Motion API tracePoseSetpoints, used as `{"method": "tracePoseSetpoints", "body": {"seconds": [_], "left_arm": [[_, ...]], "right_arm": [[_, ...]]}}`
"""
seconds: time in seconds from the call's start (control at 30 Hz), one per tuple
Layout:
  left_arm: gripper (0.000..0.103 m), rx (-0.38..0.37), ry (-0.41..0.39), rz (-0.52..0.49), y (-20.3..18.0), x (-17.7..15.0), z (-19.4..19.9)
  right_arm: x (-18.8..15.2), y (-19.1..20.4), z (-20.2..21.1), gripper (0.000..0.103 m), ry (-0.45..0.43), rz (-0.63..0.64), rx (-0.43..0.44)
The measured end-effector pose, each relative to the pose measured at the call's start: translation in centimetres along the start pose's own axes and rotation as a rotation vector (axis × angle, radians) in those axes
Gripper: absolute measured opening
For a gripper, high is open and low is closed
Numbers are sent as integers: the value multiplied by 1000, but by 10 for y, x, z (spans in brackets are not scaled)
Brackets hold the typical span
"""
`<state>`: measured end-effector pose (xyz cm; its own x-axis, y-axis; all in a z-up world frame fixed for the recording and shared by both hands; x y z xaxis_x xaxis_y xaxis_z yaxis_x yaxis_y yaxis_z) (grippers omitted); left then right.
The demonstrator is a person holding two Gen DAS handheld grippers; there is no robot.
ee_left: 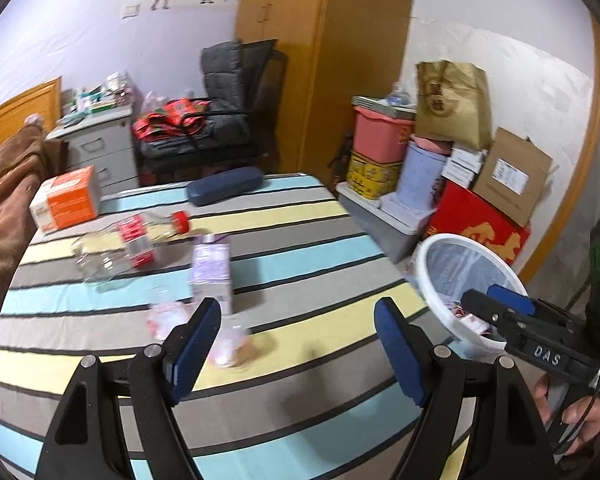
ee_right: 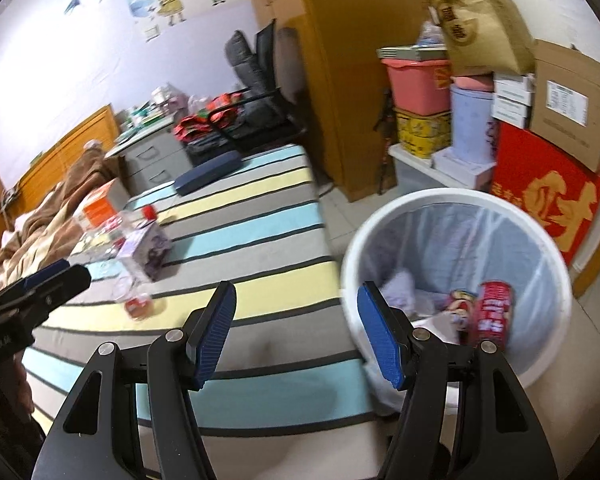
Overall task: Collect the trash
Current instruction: 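Move both open tools back to the remaining cups and carton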
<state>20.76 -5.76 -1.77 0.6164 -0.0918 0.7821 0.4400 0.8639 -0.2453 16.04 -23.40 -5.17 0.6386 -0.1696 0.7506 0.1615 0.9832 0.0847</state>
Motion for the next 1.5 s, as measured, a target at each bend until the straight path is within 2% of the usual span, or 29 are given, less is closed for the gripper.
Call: {"method": "tracePoseSetpoints", "body": {"seconds": [0.33,0.67,1.13,1.5], "left_arm": [[80,87,-2,76,64,-11,14],[80,125,38,135,113,-23,13],[80,100,108,135,131,-25,-25],[78,118,136,136,143,-19,-49]], "right_arm": [[-13,55,-16,65,58,98,77],[-12,87,-29,65,89,127,105],[27,131,-54,65,87,176,198],[26,164,-84,65,188,221,268]]}}
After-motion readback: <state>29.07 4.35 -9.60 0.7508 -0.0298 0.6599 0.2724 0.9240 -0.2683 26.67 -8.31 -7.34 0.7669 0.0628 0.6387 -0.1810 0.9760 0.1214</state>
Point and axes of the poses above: each gripper's, at about its wrist camera, not at the fingertips, and z roughly against the way its jaws point, y to its left, x to its top, the point moved 8 cm from there along -z, roughly the way its jaws point, and after that the axes turned 10 degrees about -x, right-handed, at the moved point
